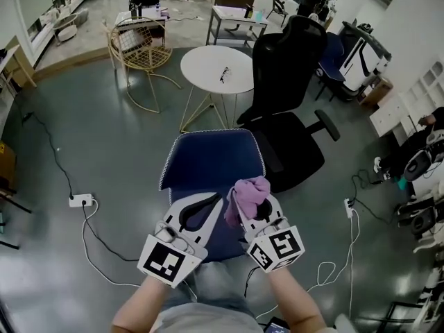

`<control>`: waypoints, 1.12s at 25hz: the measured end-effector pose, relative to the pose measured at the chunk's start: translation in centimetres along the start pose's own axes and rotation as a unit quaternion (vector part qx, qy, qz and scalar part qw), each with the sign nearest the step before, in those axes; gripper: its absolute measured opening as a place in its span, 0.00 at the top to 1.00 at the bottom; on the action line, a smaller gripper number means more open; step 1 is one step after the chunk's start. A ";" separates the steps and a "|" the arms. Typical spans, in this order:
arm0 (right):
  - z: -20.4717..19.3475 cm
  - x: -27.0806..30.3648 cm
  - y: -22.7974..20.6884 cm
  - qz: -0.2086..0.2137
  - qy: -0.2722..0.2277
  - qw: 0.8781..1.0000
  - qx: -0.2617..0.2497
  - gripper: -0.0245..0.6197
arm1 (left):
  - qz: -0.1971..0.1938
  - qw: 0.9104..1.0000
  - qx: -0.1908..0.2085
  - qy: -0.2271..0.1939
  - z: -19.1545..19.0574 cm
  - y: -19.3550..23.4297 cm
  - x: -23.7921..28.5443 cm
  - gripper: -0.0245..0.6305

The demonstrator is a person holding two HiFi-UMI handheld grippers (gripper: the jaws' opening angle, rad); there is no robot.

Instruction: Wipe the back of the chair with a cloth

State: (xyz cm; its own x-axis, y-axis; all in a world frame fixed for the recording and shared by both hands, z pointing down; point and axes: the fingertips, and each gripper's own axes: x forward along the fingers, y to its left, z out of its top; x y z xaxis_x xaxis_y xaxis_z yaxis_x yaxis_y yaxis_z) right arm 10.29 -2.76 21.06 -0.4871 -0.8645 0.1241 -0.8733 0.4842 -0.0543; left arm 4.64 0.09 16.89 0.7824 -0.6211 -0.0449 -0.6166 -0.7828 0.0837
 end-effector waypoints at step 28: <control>6.1 -7.4 7.9 0.037 -0.061 0.997 0.002 0.78 | -0.026 0.998 0.047 -0.021 4.4 -4.9 -5.7 0.94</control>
State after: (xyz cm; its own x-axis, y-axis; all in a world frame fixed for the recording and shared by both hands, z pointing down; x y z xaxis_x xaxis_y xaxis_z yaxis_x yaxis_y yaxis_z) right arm 6.92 6.69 13.68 -0.5481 -0.8364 -0.0012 -0.8347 0.5471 -0.0627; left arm 2.84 7.29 12.32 0.8101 -0.5794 -0.0895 -0.5827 -0.8126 -0.0132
